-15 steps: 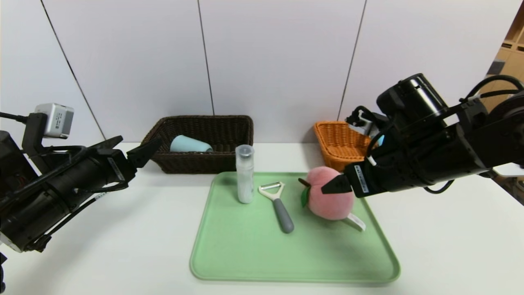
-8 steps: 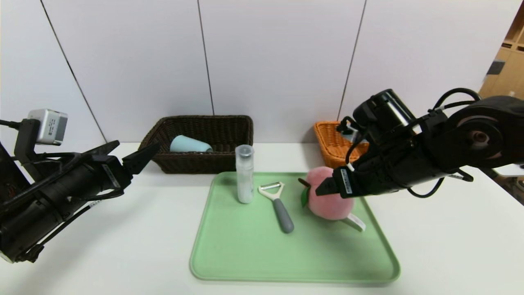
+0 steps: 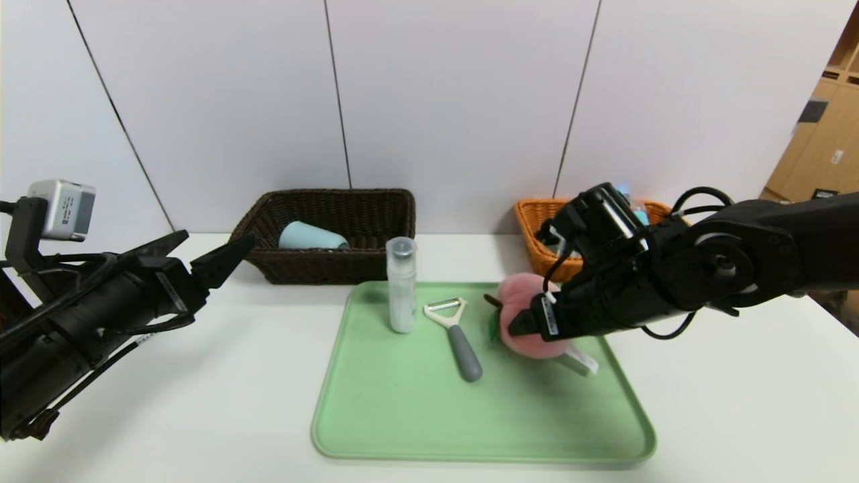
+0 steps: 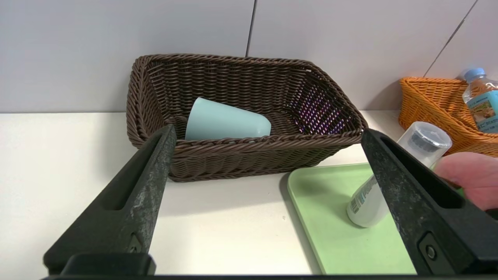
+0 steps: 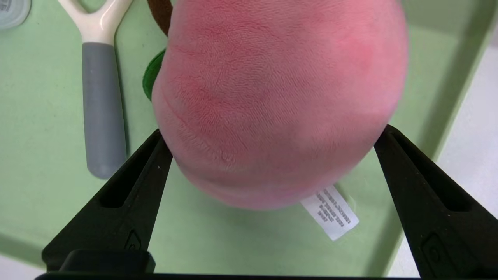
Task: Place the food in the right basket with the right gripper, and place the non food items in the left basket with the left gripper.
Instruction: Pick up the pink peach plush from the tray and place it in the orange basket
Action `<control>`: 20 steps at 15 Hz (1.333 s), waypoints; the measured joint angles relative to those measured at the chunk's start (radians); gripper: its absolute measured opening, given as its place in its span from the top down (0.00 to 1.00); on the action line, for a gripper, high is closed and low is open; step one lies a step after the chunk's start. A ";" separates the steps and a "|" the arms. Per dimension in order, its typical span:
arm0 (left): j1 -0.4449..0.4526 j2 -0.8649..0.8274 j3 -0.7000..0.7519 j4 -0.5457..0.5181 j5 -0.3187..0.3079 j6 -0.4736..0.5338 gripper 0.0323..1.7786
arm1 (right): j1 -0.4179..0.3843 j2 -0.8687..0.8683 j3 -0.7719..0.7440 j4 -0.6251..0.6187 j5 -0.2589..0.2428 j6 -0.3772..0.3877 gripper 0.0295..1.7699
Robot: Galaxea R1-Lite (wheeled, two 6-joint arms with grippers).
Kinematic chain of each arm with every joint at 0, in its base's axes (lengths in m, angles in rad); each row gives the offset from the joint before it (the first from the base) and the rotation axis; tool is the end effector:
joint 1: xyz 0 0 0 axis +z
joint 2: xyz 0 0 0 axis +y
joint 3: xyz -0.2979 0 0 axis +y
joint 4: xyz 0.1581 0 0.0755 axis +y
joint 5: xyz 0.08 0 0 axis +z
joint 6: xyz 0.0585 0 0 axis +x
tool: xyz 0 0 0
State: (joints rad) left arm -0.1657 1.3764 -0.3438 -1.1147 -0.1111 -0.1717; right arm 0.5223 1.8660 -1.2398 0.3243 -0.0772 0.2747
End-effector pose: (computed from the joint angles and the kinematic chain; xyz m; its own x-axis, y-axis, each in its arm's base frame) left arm 0.2218 -0.0437 0.2066 0.9586 -0.2727 0.0815 0.2827 0.9455 -0.1613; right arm 0.2964 0.1654 0.1410 0.5408 0.2223 -0.8113 -0.2500 0.9633 0.0973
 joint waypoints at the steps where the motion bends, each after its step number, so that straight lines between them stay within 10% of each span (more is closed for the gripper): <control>1: 0.000 -0.003 0.000 0.000 0.000 0.000 0.05 | -0.001 0.005 0.008 -0.006 0.001 0.000 0.04; 5: 0.001 -0.011 -0.001 0.000 0.000 0.000 0.05 | -0.001 0.008 0.056 -0.101 0.001 -0.005 0.06; 14: 0.001 -0.020 0.000 0.001 0.000 -0.003 0.05 | 0.008 -0.087 0.137 -0.146 0.004 -0.037 0.67; 20: 0.001 -0.020 -0.003 0.000 0.000 -0.005 0.05 | 0.027 -0.340 0.050 -0.093 0.020 -0.102 0.68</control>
State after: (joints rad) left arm -0.1645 1.3566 -0.3472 -1.1145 -0.1115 -0.1768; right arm 0.5498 1.5260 -1.1896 0.2309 -0.0572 0.1726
